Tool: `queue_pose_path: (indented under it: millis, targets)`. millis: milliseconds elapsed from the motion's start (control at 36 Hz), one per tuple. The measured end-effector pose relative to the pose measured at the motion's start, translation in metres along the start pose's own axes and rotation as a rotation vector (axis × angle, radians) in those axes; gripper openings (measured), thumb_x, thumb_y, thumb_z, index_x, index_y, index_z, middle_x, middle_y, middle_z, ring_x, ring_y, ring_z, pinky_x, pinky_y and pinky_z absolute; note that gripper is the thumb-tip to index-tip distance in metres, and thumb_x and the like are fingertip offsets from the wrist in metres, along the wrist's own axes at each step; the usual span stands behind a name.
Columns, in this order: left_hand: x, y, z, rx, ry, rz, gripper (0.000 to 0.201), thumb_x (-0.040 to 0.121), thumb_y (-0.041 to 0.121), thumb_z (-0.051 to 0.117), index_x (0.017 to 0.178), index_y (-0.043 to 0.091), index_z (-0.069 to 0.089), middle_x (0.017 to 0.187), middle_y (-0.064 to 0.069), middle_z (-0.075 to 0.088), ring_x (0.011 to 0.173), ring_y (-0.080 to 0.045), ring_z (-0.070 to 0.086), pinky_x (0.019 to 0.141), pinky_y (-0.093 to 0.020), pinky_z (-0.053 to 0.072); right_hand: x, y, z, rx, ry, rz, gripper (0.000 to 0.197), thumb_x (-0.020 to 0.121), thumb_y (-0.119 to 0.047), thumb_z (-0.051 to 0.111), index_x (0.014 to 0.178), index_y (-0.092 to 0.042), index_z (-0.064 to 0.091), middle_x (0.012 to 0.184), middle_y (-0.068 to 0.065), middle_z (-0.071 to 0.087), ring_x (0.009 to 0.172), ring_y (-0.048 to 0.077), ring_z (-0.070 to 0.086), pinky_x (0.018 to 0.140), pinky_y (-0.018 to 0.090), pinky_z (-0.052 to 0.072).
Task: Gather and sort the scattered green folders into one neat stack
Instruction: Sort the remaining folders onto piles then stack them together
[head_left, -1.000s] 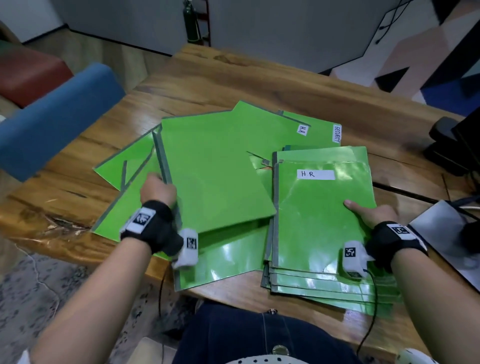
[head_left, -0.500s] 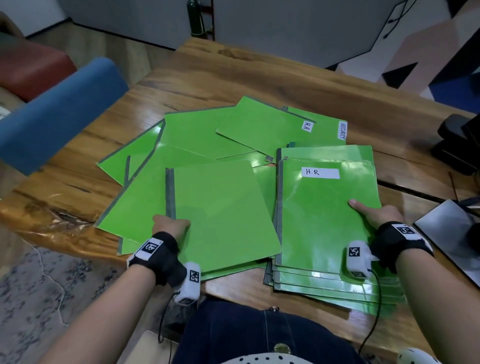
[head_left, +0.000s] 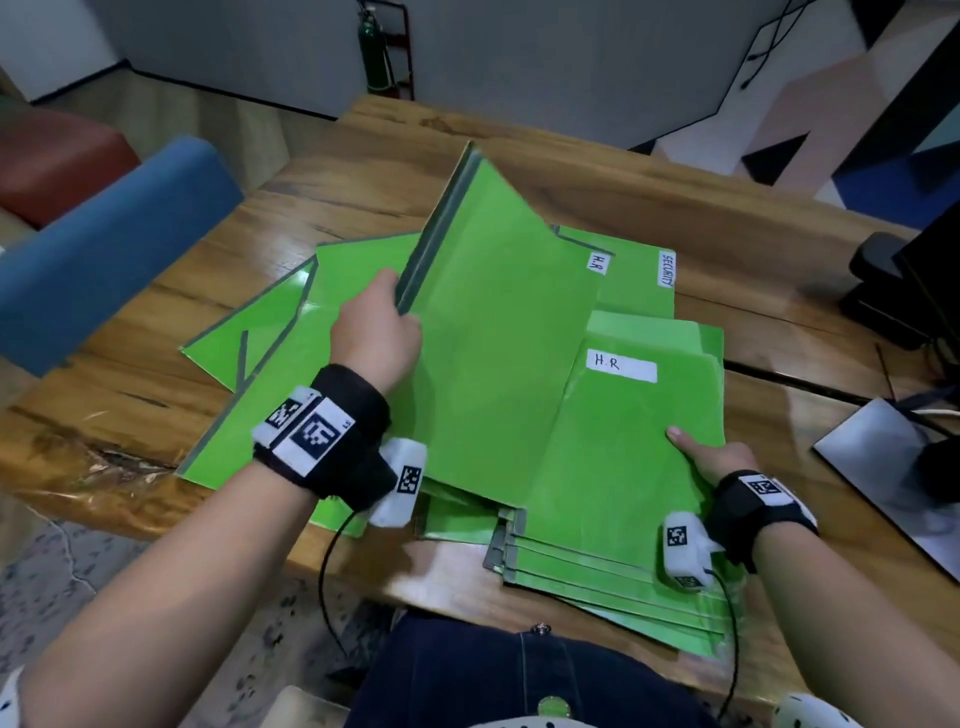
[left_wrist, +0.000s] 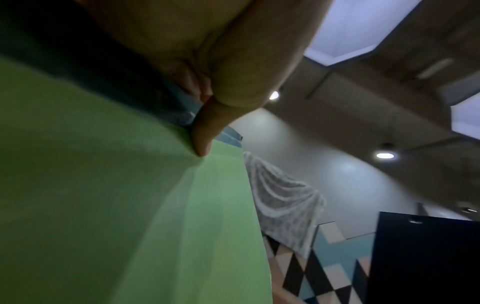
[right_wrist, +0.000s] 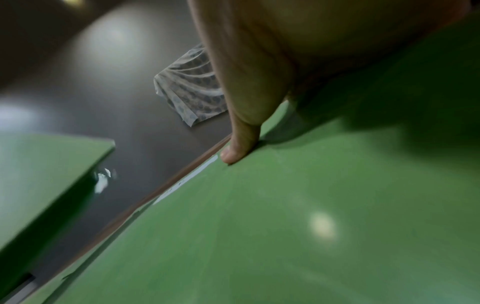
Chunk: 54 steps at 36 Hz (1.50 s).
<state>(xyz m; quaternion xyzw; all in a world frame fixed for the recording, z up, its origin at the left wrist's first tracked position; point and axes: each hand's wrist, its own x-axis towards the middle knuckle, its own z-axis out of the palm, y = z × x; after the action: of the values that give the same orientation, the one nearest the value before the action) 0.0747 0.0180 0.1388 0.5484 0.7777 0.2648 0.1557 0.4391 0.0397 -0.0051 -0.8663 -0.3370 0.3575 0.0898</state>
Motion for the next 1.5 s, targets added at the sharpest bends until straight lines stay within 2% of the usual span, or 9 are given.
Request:
queue_pose_path:
  millis: [139,194,306,417,639,889,1111,1333,1500]
  targets:
    - [0.011,0.042,-0.028,-0.088,0.103,0.251,0.015,0.090,0.011,0.056,0.101,0.008,0.047,0.091,-0.012,0.056,0.085,-0.031,0.054,0.079,-0.041,0.047,0.001,0.003,0.003,-0.007,-0.036,0.009,0.095,0.071,-0.066,0.065,0.130,0.005,0.046,0.128,0.024,0.054,0.092,0.034,0.056,0.077,0.041,0.048]
    - [0.021,0.052,-0.031,-0.185,0.060,0.252,0.014,0.089,0.011,0.058,0.096,0.012,0.046,0.088,-0.008,0.052,0.081,-0.025,0.050,0.076,-0.037,0.045,0.000,0.005,0.003,0.000,-0.050,0.000,0.096,0.072,-0.067,0.063,0.133,0.004,0.043,0.133,0.023,0.051,0.103,0.036,0.057,0.082,0.041,0.046]
    - [0.037,0.050,-0.003,-0.523,-0.134,0.031,0.032,0.086,0.005,0.062,0.117,0.007,0.055,0.107,-0.010,0.062,0.088,-0.022,0.059,0.077,-0.032,0.050,0.001,0.010,0.002,0.098,-0.124,0.008,0.093,0.078,-0.065,0.059,0.136,0.005,0.041,0.139,0.022,0.046,0.121,0.038,0.051,0.101,0.043,0.041]
    - [0.022,0.029,0.058,-0.644,-0.314,-0.200,0.043,0.087,-0.001,0.059,0.129,-0.001,0.050,0.097,-0.010,0.055,0.079,-0.018,0.050,0.070,-0.027,0.044,0.041,0.038,0.009,0.271,-0.192,-0.006,0.107,0.069,-0.085,0.039,0.141,-0.006,0.042,0.145,0.015,0.043,0.129,0.032,0.046,0.110,0.048,0.034]
    - [-0.016,-0.030,0.153,-0.020,-0.477,-0.275,0.032,0.088,0.010,0.053,0.119,0.009,0.055,0.122,-0.016,0.051,0.108,-0.034,0.054,0.095,-0.037,0.048,-0.012,0.010,-0.001,0.333,-0.223,-0.024,0.077,0.092,-0.066,0.023,0.151,-0.016,0.020,0.158,0.009,0.017,0.144,0.027,0.021,0.114,0.043,0.018]
    - [-0.021,-0.004,0.170,-0.008,-0.618,-0.241,0.042,0.093,0.004,0.049,0.133,0.003,0.034,0.122,-0.017,0.055,0.109,-0.033,0.057,0.080,-0.033,0.046,-0.002,0.012,0.005,0.217,-0.254,0.023,0.096,0.078,-0.077,0.043,0.147,-0.011,0.029,0.153,0.014,0.030,0.137,0.032,0.033,0.111,0.048,0.026]
    - [-0.033,0.005,0.185,0.181,-0.750,-0.031,0.056,0.094,0.022,0.050,0.145,0.014,0.028,0.141,-0.017,0.036,0.125,-0.036,0.043,0.101,-0.042,0.042,0.007,0.015,0.008,0.177,-0.167,0.045,0.101,0.077,-0.063,0.062,0.146,0.000,0.025,0.151,0.018,0.031,0.134,0.034,0.037,0.108,0.044,0.031]
    - [0.013,-0.089,0.135,0.249,-0.325,-0.346,0.075,0.085,0.051,0.057,0.144,0.014,0.029,0.151,-0.016,0.023,0.138,-0.036,0.025,0.109,-0.056,0.030,0.003,0.008,0.013,0.156,-0.135,0.081,0.103,0.073,-0.060,0.068,0.146,0.001,0.025,0.150,0.020,0.032,0.133,0.037,0.038,0.108,0.049,0.033]
    - [-0.001,-0.147,0.119,0.430,-0.412,-0.470,0.101,0.081,0.073,0.040,0.152,0.017,-0.004,0.157,-0.019,-0.011,0.145,-0.039,-0.002,0.109,-0.064,0.017,0.000,0.006,0.014,0.141,-0.131,0.094,0.104,0.072,-0.061,0.069,0.145,0.000,0.027,0.149,0.020,0.033,0.132,0.038,0.039,0.108,0.051,0.034]
